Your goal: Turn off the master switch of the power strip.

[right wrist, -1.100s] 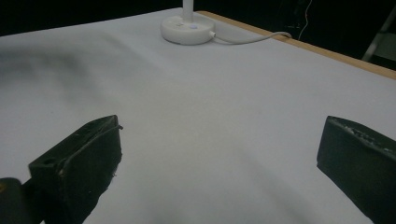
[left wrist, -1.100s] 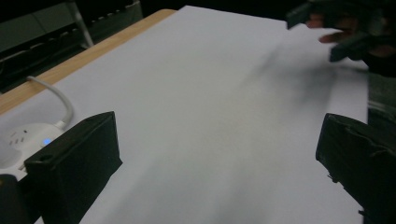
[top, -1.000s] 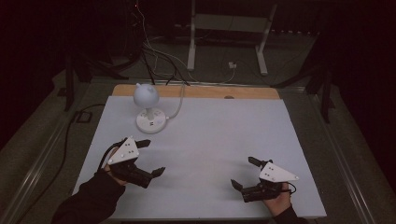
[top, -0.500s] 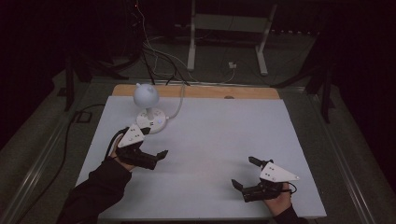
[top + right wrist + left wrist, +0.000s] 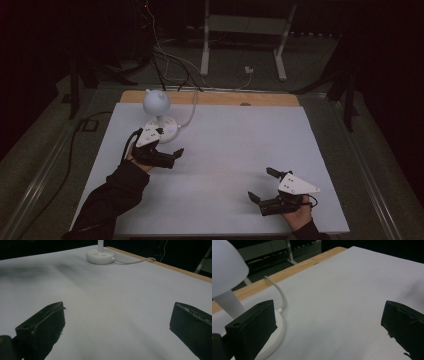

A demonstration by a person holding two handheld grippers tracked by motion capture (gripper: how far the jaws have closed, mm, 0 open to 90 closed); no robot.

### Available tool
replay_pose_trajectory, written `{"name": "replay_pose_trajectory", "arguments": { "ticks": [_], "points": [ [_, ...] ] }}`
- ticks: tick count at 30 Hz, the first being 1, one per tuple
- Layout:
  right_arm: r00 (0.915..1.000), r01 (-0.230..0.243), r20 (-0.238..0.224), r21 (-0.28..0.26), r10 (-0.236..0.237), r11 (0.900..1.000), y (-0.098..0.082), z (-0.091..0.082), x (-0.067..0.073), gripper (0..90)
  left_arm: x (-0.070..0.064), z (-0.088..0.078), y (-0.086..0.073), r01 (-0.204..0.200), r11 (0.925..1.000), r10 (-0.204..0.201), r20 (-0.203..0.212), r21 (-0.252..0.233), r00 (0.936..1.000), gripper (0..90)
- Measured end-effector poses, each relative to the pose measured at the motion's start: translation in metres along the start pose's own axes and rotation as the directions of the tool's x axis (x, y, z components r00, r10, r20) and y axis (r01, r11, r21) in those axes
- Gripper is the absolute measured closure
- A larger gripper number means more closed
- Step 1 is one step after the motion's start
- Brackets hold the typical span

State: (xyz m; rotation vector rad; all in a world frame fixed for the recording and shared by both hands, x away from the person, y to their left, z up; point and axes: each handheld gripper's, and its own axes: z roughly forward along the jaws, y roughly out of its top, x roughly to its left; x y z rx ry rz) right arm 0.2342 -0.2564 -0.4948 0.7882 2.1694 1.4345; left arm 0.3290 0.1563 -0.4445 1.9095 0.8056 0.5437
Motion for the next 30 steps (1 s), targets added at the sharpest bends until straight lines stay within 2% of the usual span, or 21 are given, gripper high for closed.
{"name": "replay_pose_trajectory", "arguments": {
  "ticks": [3,5,7,9,11,15,17,20,25,30],
  "points": [
    [1.0000,0.004,0.000,-0.003,-0.004,1.000,0.000,0.000,0.000,0.0,0.003,0.007,0.000,0.019,0.9998,-0.020,-0.032,-0.009,0.9993,0.3],
    [1.0000,-0.002,-0.002,-0.005,0.002,1.000,0.000,0.000,0.000,0.0,0.005,0.014,-0.001,0.015,0.9998,-0.016,-0.055,-0.009,0.9984,0.3],
    [1.0000,0.000,-0.003,-0.004,0.000,1.000,0.000,-0.001,0.000,0.0,0.005,0.020,-0.001,0.024,0.9997,-0.023,-0.067,0.007,0.9975,0.3],
    [1.0000,-0.004,-0.005,-0.007,0.004,1.000,0.000,-0.001,-0.001,0.0,0.007,0.026,-0.002,0.050,0.9985,-0.048,-0.071,0.022,0.9963,0.3],
    [1.0000,-0.008,-0.006,-0.009,0.008,1.000,0.000,-0.001,-0.001,0.0,0.009,0.032,-0.002,0.064,0.9975,-0.061,-0.095,0.028,0.9936,0.3],
    [0.9999,-0.010,-0.007,-0.012,0.010,1.000,0.000,-0.002,-0.002,0.0,0.012,0.042,-0.004,0.054,0.9983,-0.050,-0.128,0.024,0.9905,0.3],
    [0.9999,-0.013,-0.009,-0.013,0.013,1.000,0.000,-0.003,-0.002,0.0,0.014,0.047,-0.005,0.062,0.9974,-0.057,-0.123,0.035,0.9908,0.3],
    [0.9999,-0.012,-0.011,-0.012,0.011,1.000,0.000,-0.003,-0.002,0.0,0.016,0.054,-0.007,0.056,0.9970,-0.048,-0.137,0.053,0.9893,0.4],
    [0.9997,-0.018,-0.015,-0.013,0.018,1.000,0.000,-0.003,-0.003,0.0,0.019,0.060,-0.009,0.060,0.9965,-0.049,-0.175,0.058,0.9833,8.6],
    [0.9996,-0.019,-0.020,-0.019,0.019,1.000,0.000,-0.004,-0.002,0.0,0.021,0.063,-0.010,0.057,0.9968,-0.044,-0.206,0.056,0.9775,24.1]
  ]
}}
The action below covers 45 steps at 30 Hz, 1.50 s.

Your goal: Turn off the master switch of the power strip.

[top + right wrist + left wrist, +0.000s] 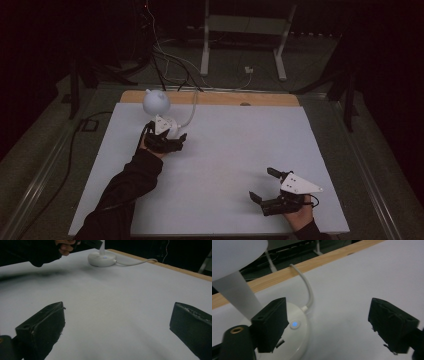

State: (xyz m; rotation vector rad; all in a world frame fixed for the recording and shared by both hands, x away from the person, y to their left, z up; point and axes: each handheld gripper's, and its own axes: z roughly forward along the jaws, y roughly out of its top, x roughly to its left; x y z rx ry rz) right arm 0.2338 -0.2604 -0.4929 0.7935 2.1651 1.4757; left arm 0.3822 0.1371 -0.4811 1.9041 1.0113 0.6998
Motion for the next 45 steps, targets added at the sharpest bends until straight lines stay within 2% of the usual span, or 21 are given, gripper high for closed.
{"name": "replay_pose_trajectory", "arguments": {
  "ticks": [1,6,7,10,13,19,23,25,30,32,33,35,37,39,41,42,44,45],
  "points": [
    [1.0000,0.002,0.001,-0.003,-0.002,1.000,0.000,0.000,0.000,0.0,0.000,0.000,0.000,-0.001,1.0000,0.001,-0.016,-0.002,0.9999,26.4],
    [1.0000,0.003,-0.002,0.001,-0.003,1.000,0.000,0.001,0.000,0.0,0.003,0.003,-0.001,0.005,1.0000,-0.005,-0.035,-0.008,0.9994,45.3],
    [1.0000,0.005,-0.002,0.000,-0.005,1.000,0.000,0.000,0.000,0.0,0.004,0.003,-0.001,0.001,1.0000,-0.001,-0.049,-0.007,0.9988,49.0],
    [1.0000,0.001,-0.005,-0.001,-0.001,1.000,0.000,0.000,0.000,0.0,0.010,0.005,-0.002,0.027,0.9996,-0.027,-0.057,0.009,0.9980,61.3],
    [1.0000,0.004,-0.003,0.000,-0.004,1.000,0.000,0.000,0.000,0.0,0.015,0.008,-0.004,0.053,0.9983,-0.051,-0.059,0.024,0.9970,68.4],
    [1.0000,0.001,-0.004,0.000,-0.001,1.000,0.000,0.001,0.000,0.0,0.022,0.014,-0.006,0.060,0.9972,-0.057,-0.066,0.044,0.9962,80.5],
    [1.0000,0.001,-0.003,0.000,-0.001,1.000,-0.001,0.001,0.000,0.0,0.023,0.019,-0.007,0.033,0.9978,-0.030,-0.065,0.057,0.9975,90.0],
    [1.0000,0.000,-0.002,-0.002,0.000,1.000,0.000,0.000,-0.001,0.0,0.022,0.022,-0.008,0.003,0.9978,0.002,-0.071,0.066,0.9975,90.0],
    [1.0000,-0.001,-0.004,-0.003,0.001,1.000,0.000,0.000,-0.001,0.0,0.022,0.031,-0.009,-0.018,0.9959,0.026,-0.091,0.089,0.9955,90.0],
    [1.0000,-0.004,-0.005,-0.003,0.004,1.000,-0.001,0.000,-0.001,0.0,0.021,0.034,-0.010,-0.043,0.9937,0.054,-0.107,0.103,0.9927,90.0],
    [1.0000,-0.002,-0.006,-0.001,0.002,1.000,-0.001,0.000,0.000,0.0,0.021,0.036,-0.010,-0.045,0.9932,0.056,-0.101,0.108,0.9933,90.0],
    [1.0000,0.000,-0.006,-0.001,0.000,1.000,0.000,0.000,0.000,0.0,0.020,0.039,-0.012,-0.070,0.9895,0.086,-0.122,0.126,0.9888,90.0],
    [1.0000,-0.003,-0.006,-0.004,0.003,1.000,-0.001,0.000,-0.001,0.0,0.022,0.041,-0.013,-0.054,0.9907,0.069,-0.121,0.125,0.9902,90.0],
    [1.0000,-0.007,-0.007,-0.002,0.007,1.000,-0.001,0.000,-0.001,0.0,0.022,0.043,-0.014,-0.063,0.9891,0.080,-0.124,0.133,0.9891,90.0],
    [1.0000,-0.004,-0.006,-0.003,0.004,1.000,-0.001,0.000,-0.001,0.0,0.021,0.045,-0.015,-0.082,0.9873,0.102,-0.142,0.136,0.9846,90.0],
    [1.0000,-0.005,-0.006,-0.003,0.005,1.000,-0.001,0.000,-0.001,0.0,0.021,0.046,-0.016,-0.080,0.9871,0.099,-0.141,0.139,0.9850,90.0],
    [1.0000,-0.004,-0.006,0.001,0.004,1.000,-0.001,0.000,-0.001,0.0,0.021,0.047,-0.017,-0.091,0.9856,0.114,-0.156,0.142,0.9811,90.0],
    [1.0000,-0.003,-0.006,0.001,0.003,1.000,-0.001,0.000,0.000,0.0,0.021,0.048,-0.017,-0.085,0.9867,0.106,-0.152,0.138,0.9826,90.0]
  ]
}}
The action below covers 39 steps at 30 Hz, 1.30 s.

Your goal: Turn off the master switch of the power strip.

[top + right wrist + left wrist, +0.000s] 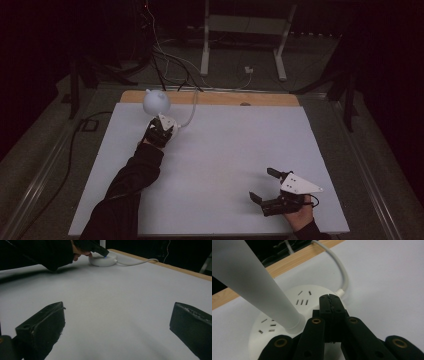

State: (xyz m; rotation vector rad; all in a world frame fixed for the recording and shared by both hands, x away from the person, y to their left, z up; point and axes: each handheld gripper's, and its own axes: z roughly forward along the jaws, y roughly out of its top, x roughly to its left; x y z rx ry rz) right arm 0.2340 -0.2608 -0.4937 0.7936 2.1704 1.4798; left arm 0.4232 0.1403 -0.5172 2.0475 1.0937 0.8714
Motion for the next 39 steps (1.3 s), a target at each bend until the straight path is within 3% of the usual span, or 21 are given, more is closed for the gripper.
{"name": "replay_pose_trajectory", "arguments": {
  "ticks": [3,6,10,22,24,28,32,39],
  "points": [
    [1.0000,0.000,0.001,-0.002,0.000,1.000,0.000,0.000,0.000,0.0,-0.001,0.001,0.000,0.000,1.0000,0.000,-0.006,0.001,1.0000,90.0],
    [1.0000,-0.001,0.001,0.001,0.001,1.000,0.000,0.000,0.000,0.0,-0.003,0.001,0.001,-0.032,0.9995,0.032,-0.018,0.009,0.9993,90.0],
    [1.0000,-0.003,0.000,0.003,0.003,1.000,0.000,0.000,0.000,0.0,-0.003,0.002,0.001,-0.015,0.9995,0.016,-0.011,0.026,0.9998,90.0],
    [1.0000,0.000,-0.002,0.005,0.000,1.000,0.000,0.000,0.001,0.0,-0.004,0.002,0.002,-0.045,0.9983,0.046,-0.014,0.036,0.9989,90.0],
    [1.0000,0.002,-0.003,0.004,-0.002,1.000,0.000,0.000,0.001,0.0,-0.001,0.002,0.001,-0.024,0.9994,0.024,-0.001,0.026,0.9997,90.0],
    [1.0000,0.000,-0.003,0.008,0.000,1.000,-0.001,0.001,0.001,0.0,-0.004,0.002,0.003,-0.069,0.9967,0.070,-0.015,0.043,0.9975,90.0],
    [1.0000,0.000,-0.004,0.008,0.000,1.000,-0.001,0.001,0.001,0.0,-0.005,0.002,0.003,-0.075,0.9960,0.076,-0.024,0.048,0.9968,90.0],
    [1.0000,0.006,-0.003,0.010,-0.006,1.000,0.000,0.001,0.002,0.0,-0.010,0.004,0.011,-0.112,0.9881,0.117,-0.042,0.106,0.9923,90.0]
  ]
}}
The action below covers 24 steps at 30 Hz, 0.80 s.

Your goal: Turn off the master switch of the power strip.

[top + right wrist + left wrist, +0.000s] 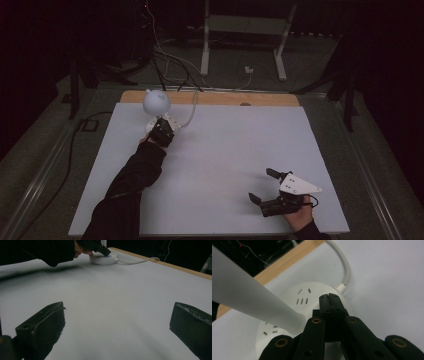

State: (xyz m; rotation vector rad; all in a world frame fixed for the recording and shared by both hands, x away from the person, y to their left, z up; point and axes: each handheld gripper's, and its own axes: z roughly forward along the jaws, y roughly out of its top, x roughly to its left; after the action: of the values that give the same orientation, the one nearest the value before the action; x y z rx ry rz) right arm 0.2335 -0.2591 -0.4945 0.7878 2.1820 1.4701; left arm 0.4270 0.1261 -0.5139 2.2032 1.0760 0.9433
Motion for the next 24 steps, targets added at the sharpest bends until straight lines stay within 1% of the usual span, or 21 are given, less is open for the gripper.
{"name": "replay_pose_trajectory", "arguments": {
  "ticks": [3,4,6,7,9,10,12,16,19,24],
  "points": [
    [1.0000,-0.003,0.002,-0.005,0.003,1.000,0.000,-0.001,0.000,0.0,0.002,-0.001,0.000,-0.003,1.0000,0.002,0.016,0.005,0.9999,90.0],
    [1.0000,-0.004,0.001,-0.006,0.004,1.000,0.000,-0.001,0.000,0.0,0.002,-0.001,0.001,-0.011,0.9999,0.011,0.015,0.009,0.9998,90.0],
    [1.0000,-0.002,0.002,-0.004,0.002,1.000,0.000,-0.001,-0.001,0.0,0.002,0.000,0.002,-0.013,0.9999,0.013,0.014,0.012,0.9998,90.0],
    [1.0000,-0.006,0.003,-0.004,0.006,1.000,0.000,-0.001,-0.001,0.0,0.003,0.000,0.002,-0.010,0.9999,0.010,0.019,0.013,0.9998,90.0],
    [0.9999,-0.013,0.000,-0.003,0.013,1.000,0.000,0.000,-0.002,0.0,0.006,0.000,0.003,0.008,0.9999,-0.008,0.034,0.015,0.9994,90.0],
    [0.9999,-0.011,0.000,0.000,0.011,1.000,-0.001,0.000,-0.002,0.0,0.006,-0.002,0.004,0.015,0.9999,-0.015,0.026,0.003,0.9995,90.0],
    [1.0000,-0.006,0.002,0.000,0.006,1.000,0.000,0.000,-0.001,0.0,0.008,-0.002,0.004,0.023,0.9997,-0.023,0.043,0.008,0.9988,90.0],
    [0.9999,-0.015,0.002,0.001,0.015,1.000,-0.001,0.000,-0.002,0.0,0.006,-0.005,0.003,0.033,0.9993,-0.033,0.055,-0.015,0.9979,90.0],
    [0.9999,-0.014,0.004,-0.004,0.014,1.000,-0.001,-0.001,-0.003,0.0,0.006,-0.010,0.006,0.031,0.9987,-0.029,0.046,-0.040,0.9985,90.0],
    [0.9999,-0.013,0.003,0.000,0.013,1.000,-0.001,0.000,-0.002,0.0,0.008,-0.019,0.012,0.045,0.9974,-0.041,0.067,-0.056,0.9969,90.0]
  ]
}}
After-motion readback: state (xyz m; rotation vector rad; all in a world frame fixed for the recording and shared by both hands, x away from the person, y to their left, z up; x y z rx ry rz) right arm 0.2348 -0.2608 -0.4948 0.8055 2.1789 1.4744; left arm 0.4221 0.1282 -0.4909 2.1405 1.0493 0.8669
